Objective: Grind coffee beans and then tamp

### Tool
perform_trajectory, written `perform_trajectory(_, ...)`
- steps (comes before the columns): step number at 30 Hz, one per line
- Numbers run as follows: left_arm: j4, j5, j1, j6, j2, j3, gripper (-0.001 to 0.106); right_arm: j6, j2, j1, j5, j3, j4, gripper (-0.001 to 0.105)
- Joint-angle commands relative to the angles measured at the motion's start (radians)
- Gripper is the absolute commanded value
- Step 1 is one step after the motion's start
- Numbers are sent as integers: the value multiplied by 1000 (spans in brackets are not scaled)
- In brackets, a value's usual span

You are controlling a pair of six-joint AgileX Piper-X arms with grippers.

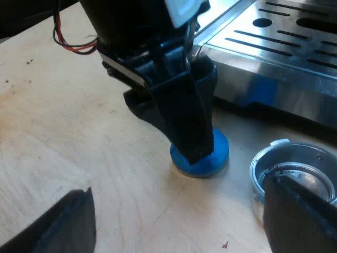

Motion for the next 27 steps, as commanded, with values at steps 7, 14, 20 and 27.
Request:
perform_trajectory(7,-34,6,-5,-4,25,-6,56,-13,-3,2,-3,0,-8,67)
perform_trajectory(14,-32,6,-5,-4,25,-6,54,-13,-3,2,-3,0,-8,67)
perform_trajectory(20,-8,-64,-5,-4,19,-6,7,-9,-3,2,-3,0,-6,67)
perform_trajectory(27,10,-63,-5,-2,-34,-6,0,-10,-3,2,-3,0,-2,67)
